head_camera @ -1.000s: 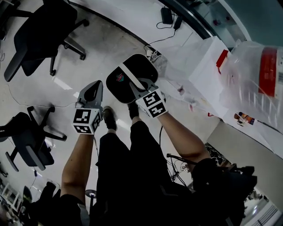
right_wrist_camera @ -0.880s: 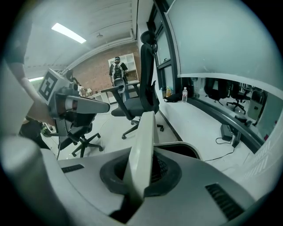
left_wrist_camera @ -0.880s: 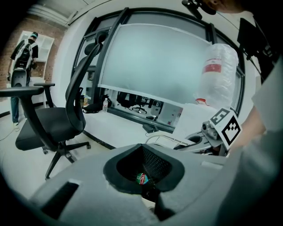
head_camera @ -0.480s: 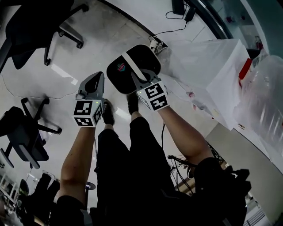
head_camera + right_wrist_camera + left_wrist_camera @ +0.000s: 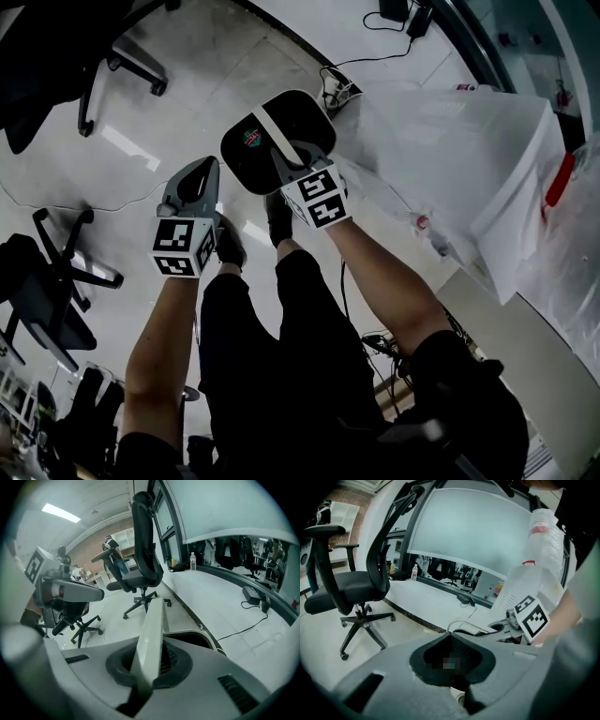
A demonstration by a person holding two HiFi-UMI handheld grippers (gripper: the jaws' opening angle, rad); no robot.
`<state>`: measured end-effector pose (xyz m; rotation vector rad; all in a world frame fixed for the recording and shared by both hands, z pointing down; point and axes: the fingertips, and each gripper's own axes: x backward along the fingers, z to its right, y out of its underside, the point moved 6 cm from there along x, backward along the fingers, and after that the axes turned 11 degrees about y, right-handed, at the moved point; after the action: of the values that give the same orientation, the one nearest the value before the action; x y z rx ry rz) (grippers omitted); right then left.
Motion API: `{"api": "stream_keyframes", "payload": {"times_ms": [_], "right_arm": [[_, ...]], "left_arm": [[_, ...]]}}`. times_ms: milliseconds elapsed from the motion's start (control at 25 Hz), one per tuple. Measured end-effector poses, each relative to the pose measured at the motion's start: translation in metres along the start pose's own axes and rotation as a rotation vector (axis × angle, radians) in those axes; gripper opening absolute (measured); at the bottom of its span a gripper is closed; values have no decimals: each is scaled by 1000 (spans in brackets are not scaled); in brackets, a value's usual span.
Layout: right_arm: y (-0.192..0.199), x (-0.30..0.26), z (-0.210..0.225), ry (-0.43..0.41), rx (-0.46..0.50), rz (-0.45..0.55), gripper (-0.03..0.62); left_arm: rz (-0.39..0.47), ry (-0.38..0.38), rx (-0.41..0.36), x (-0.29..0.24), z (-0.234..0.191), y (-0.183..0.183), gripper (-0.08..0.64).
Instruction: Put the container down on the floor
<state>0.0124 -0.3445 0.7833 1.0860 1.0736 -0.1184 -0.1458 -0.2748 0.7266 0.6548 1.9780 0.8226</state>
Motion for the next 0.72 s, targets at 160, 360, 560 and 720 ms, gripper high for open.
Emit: {"api": "stream_keyframes", "payload": {"times_ms": [160, 360, 560, 720], "right_arm": [[15, -29, 4, -5, 7, -13, 8], [34, -62, 10, 2, 14, -35, 8], [53, -93, 15, 3, 39, -61, 8], [66, -113, 17, 4, 45, -83, 9]], "left_arm": [[4, -6, -5, -16, -11, 17, 6], [5, 12, 42, -42, -20, 37, 6], [-5, 11, 59, -62, -30, 56, 6], [-19, -2, 56, -70, -41, 69, 6]]}}
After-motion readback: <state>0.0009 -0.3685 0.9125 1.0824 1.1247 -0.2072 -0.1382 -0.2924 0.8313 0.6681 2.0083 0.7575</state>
